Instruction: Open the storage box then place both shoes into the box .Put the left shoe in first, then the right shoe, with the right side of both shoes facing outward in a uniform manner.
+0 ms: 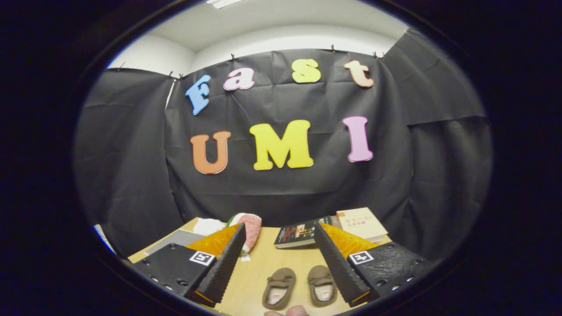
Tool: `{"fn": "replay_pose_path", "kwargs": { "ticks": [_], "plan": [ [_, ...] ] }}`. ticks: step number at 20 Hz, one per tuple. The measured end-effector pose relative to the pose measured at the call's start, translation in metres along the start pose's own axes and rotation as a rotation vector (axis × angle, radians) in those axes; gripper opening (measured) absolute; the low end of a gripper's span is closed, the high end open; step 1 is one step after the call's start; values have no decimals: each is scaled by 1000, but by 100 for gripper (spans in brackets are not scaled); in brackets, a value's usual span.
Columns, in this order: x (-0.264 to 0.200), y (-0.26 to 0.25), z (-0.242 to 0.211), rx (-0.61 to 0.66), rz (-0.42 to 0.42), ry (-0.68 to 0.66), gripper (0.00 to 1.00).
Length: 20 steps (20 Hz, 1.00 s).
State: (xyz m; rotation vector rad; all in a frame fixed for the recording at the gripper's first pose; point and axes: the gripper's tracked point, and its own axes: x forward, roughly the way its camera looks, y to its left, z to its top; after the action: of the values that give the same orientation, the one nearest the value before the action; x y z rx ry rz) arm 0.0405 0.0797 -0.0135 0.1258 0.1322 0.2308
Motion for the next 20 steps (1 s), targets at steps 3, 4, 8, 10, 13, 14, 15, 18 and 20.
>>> {"fn": "replay_pose_path", "kwargs": {
  "ticks": [3,4,8,10,13,14,15,18,20],
  "plan": [
    [25,29,-27,58,112,90,95],
    [34,39,-36,76,145,119,95],
    [67,86,-89,211,303,276,95],
    [84,105,-119,270,363,373,95],
    [101,131,-159,405,447,508,95],
    [106,137,-169,453,469,541,95],
    [112,146,-178,502,488,571,95],
    [120,161,-201,601,521,657,95],
    [129,170,-218,663,540,707,95]
  ]
}}
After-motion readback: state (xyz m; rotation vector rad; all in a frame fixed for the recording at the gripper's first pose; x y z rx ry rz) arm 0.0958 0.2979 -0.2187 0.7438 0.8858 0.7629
